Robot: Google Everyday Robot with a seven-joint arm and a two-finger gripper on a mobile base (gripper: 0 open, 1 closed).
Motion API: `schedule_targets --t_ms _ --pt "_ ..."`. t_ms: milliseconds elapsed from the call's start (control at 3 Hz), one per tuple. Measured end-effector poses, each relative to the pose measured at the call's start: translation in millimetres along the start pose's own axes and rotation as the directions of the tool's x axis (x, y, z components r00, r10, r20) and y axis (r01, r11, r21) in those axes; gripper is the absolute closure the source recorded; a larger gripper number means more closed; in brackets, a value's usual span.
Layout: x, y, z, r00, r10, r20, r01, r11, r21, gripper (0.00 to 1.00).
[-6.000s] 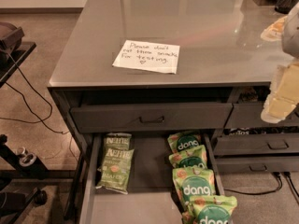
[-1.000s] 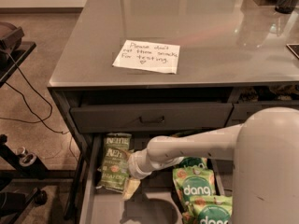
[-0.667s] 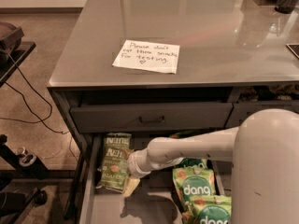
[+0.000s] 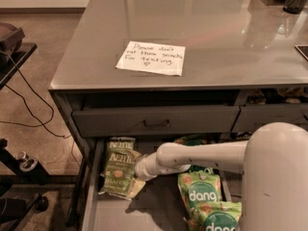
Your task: Pick green jalapeno chip bag from middle drawer and place on counter
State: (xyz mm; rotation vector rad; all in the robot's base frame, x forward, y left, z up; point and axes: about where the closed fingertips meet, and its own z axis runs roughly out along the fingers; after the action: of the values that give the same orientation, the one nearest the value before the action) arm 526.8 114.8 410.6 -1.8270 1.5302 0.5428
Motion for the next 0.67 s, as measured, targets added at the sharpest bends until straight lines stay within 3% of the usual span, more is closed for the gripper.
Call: schedule_targets --t_ms 333,667 --pt "14.0 -3.0 9.0 0.998 0.052 0.027 -0.053 0.9985 0.012 0.00" --pt "22.6 -1.9 20.1 0.994 0.097 0.052 -0.098 0.9952 0.003 0.19"
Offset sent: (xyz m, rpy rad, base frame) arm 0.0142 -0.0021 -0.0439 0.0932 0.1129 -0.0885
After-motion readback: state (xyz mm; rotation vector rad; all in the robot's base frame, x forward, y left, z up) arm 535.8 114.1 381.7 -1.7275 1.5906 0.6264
